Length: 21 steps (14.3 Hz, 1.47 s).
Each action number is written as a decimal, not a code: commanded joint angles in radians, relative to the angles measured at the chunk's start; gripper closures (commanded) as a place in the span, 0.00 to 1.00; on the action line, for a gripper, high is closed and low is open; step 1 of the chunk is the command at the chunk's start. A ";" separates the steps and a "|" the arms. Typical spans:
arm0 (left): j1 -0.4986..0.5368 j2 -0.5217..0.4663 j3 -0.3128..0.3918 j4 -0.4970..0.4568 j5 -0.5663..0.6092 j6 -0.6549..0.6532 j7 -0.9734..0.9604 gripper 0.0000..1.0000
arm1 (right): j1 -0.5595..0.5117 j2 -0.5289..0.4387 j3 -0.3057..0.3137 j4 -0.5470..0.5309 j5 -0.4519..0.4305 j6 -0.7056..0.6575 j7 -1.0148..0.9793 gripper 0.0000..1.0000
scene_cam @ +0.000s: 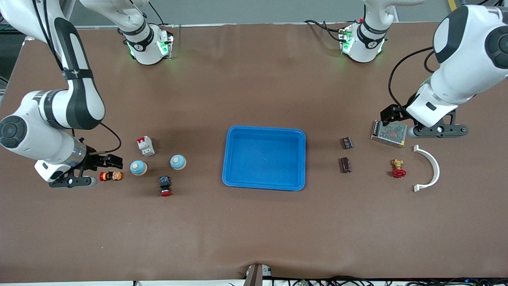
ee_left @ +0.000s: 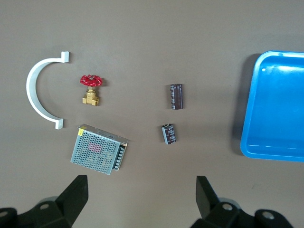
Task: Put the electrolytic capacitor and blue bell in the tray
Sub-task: 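Lower the right gripper over a blue bell while the left gripper lowers over capacitors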
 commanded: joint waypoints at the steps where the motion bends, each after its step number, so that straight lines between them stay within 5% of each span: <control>1: 0.012 -0.038 -0.011 -0.106 0.004 0.087 -0.034 0.00 | 0.018 0.011 0.001 -0.024 0.015 0.027 0.000 0.00; 9: 0.018 -0.125 -0.011 -0.395 -0.042 0.353 -0.039 0.00 | 0.021 0.072 0.001 -0.026 0.008 0.044 -0.006 0.00; 21: 0.010 -0.093 -0.057 -0.599 -0.043 0.649 -0.142 0.00 | 0.014 0.100 0.001 -0.147 0.005 0.230 -0.088 0.00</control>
